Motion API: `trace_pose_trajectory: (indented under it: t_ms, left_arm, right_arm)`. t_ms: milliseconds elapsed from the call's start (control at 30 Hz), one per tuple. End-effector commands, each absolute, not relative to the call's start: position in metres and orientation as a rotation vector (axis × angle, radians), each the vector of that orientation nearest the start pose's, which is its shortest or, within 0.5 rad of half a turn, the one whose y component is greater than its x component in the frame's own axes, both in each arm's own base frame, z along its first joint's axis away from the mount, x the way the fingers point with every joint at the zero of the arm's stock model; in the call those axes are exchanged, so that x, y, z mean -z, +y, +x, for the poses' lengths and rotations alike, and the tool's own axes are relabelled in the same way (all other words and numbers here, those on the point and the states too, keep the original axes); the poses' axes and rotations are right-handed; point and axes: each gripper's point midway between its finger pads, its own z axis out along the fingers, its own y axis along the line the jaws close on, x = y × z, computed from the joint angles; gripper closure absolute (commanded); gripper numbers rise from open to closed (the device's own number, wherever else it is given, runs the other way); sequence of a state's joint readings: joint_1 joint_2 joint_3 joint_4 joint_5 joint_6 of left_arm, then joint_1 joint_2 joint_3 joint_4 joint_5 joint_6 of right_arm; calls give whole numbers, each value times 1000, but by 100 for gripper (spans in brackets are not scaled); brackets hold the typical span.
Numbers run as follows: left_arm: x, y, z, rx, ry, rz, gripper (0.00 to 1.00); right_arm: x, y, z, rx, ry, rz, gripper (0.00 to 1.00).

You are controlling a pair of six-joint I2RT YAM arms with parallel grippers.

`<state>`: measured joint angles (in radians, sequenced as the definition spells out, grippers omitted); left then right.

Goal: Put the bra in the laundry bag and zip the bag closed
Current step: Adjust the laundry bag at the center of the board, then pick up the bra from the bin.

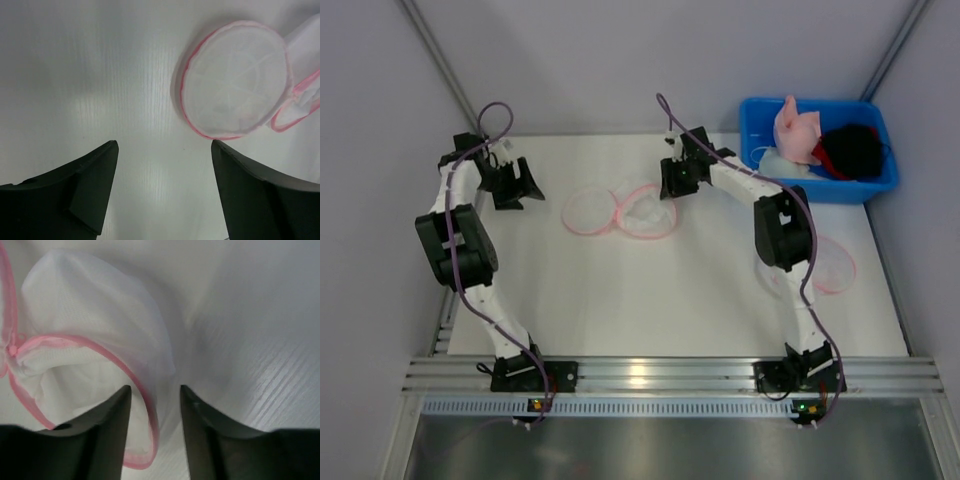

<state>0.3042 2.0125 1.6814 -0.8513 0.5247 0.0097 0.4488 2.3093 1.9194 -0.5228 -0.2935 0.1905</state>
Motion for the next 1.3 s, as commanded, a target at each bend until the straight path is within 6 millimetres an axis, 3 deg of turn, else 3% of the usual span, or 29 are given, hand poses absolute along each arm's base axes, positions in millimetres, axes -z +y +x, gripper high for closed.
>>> trace_pose_trajectory:
  t_ms: [0,33,67,100,133,167,200,233,267,333,367,433,467,533,567,633,667,700,733,800,833,900,1033,1133,1267]
  left_arm:
    - [-166,36,433,633,2466,-129,17]
    - [-170,34,428,629,2455,-91,15]
    - [-185,31,422,616,2424,-57,4]
    - [-183,25,412,643,2427,-39,2]
    - [-198,21,405,625,2390,13,2]
    - [-201,18,399,630,2381,32,2]
    - [-201,15,392,638,2376,50,2]
    - [-214,13,385,616,2342,90,2]
    - [-220,11,381,609,2324,111,2]
    - [-233,7,371,575,2285,162,2]
    - [-238,6,369,565,2274,175,2]
    - [-247,2,363,540,2248,204,2]
    - [-250,-1,361,535,2242,216,2]
    - [-254,-7,357,545,2233,223,2]
    - [-255,-9,357,551,2231,229,2]
    - [-256,-15,355,582,2227,230,2]
    - [-256,-17,355,587,2228,233,2]
    - [-255,-19,355,595,2231,230,2]
    - [-255,-21,355,607,2234,225,2]
    - [-253,-23,355,619,2239,221,2]
    - [-252,-23,354,622,2241,221,2]
    - [-249,-24,352,627,2246,227,2]
    - [-244,-27,350,651,2259,214,2]
    - [-241,-28,349,669,2269,195,3]
    - [-244,-28,348,661,2261,200,3]
  right_arm:
    - [-138,310,497,-683,2300,-490,49]
    - [-148,308,495,-672,2287,-497,42]
    - [-160,306,494,-666,2268,-505,32]
    - [-187,301,491,-653,2215,-519,28]
    - [-200,295,489,-636,2198,-517,24]
    - [-231,287,484,-626,2138,-516,15]
    - [-239,277,481,-601,2121,-524,9]
    - [-251,266,480,-570,2102,-514,1]
    - [-278,256,473,-551,2050,-508,1]
    - [-289,224,473,-467,2034,-482,1]
    - [-306,197,473,-412,2010,-444,1]
    - [-310,162,477,-321,2021,-363,1]
    - [-315,129,480,-242,2021,-331,1]
    - [-315,86,486,-114,2044,-221,2]
    - [-316,52,489,-47,2056,-174,3]
    - [-307,19,494,3,2091,-138,5]
    - [-313,-21,497,60,2084,-101,5]
    - [-310,-38,497,91,2103,-89,5]
    - [-297,-71,501,150,2137,-36,5]
    - [-296,-108,505,272,2152,-27,5]
    - [-281,-131,509,313,2182,7,7]
    - [-275,-156,513,379,2192,28,8]
    - [-245,-198,529,465,2206,75,17]
    - [-230,-215,540,483,2198,82,24]
    - [-218,-227,552,514,2195,72,26]
